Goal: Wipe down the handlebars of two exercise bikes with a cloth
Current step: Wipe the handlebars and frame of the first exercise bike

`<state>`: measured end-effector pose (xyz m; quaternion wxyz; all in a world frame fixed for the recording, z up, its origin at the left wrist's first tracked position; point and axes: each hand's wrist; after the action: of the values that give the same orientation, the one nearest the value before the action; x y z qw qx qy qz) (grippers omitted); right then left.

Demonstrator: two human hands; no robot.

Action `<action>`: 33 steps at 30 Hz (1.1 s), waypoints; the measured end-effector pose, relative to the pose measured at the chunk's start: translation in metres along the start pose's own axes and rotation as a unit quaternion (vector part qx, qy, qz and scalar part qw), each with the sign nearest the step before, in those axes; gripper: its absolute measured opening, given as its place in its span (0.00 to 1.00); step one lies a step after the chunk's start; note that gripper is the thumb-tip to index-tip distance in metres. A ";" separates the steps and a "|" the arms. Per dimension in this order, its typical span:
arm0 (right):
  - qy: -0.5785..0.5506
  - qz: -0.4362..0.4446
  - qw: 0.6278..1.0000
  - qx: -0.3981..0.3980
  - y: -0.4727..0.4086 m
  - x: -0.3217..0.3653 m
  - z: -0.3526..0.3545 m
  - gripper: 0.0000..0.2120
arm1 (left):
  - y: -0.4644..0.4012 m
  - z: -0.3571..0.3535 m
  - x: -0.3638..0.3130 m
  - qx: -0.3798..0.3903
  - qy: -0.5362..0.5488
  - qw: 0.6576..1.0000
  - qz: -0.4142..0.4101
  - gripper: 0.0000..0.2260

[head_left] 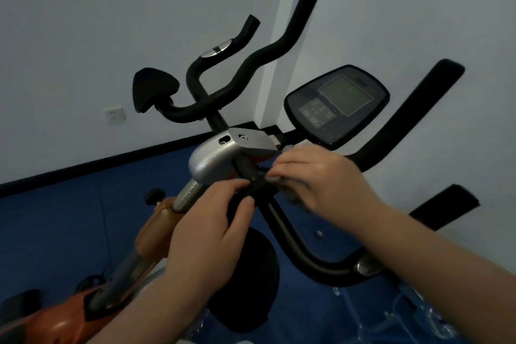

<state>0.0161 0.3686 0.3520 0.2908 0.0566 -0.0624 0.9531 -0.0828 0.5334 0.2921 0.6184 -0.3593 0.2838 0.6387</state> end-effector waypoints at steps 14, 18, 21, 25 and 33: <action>0.069 -0.138 0.978 -0.141 0.049 -0.025 0.020 0.04 | -0.077 -0.025 -0.050 0.073 -0.019 0.994 -0.085 0.13; 0.007 -0.279 0.934 -0.225 0.048 -0.034 0.033 0.06 | -0.084 -0.034 -0.051 0.093 0.007 0.991 -0.096 0.12; -0.011 -0.330 0.907 -0.262 0.039 -0.002 0.004 0.06 | -0.083 -0.040 -0.047 0.099 0.003 0.990 -0.097 0.13; -0.004 -0.287 0.932 -0.222 0.044 -0.003 0.012 0.06 | -0.084 -0.039 -0.046 0.101 0.009 0.989 -0.105 0.14; -0.008 -0.357 0.910 -0.211 0.029 -0.021 0.024 0.08 | -0.083 -0.037 -0.044 0.105 0.013 0.987 -0.119 0.16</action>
<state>0.0194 0.3297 0.3702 0.6161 0.0204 -0.2398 0.7500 0.0026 0.4843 0.3133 0.7208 -0.3317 0.3126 0.5222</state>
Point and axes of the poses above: each hand's wrist, its own y-axis away from the middle knuckle, its own z-axis out of the back of the hand, x = y × z, and after that the axes turned 12 degrees about x, right-handed
